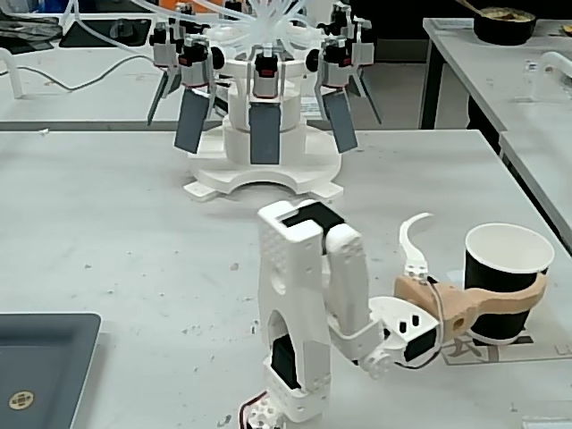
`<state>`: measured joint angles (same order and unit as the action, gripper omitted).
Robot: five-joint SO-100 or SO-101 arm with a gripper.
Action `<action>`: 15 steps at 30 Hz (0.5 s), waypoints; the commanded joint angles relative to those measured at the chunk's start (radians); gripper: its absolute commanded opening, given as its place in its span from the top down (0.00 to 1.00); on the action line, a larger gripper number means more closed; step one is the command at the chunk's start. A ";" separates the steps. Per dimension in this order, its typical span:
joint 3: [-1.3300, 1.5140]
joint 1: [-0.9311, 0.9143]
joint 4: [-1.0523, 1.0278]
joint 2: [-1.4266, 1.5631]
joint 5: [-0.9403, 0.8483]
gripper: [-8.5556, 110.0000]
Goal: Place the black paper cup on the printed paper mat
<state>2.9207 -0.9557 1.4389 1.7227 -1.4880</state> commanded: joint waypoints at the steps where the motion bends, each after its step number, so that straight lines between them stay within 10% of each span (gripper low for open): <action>1: 0.040 0.044 0.005 0.140 0.011 0.53; 15: 0.186 0.296 0.005 0.385 0.008 0.69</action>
<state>3.0956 -0.7133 1.4389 2.0509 -1.4880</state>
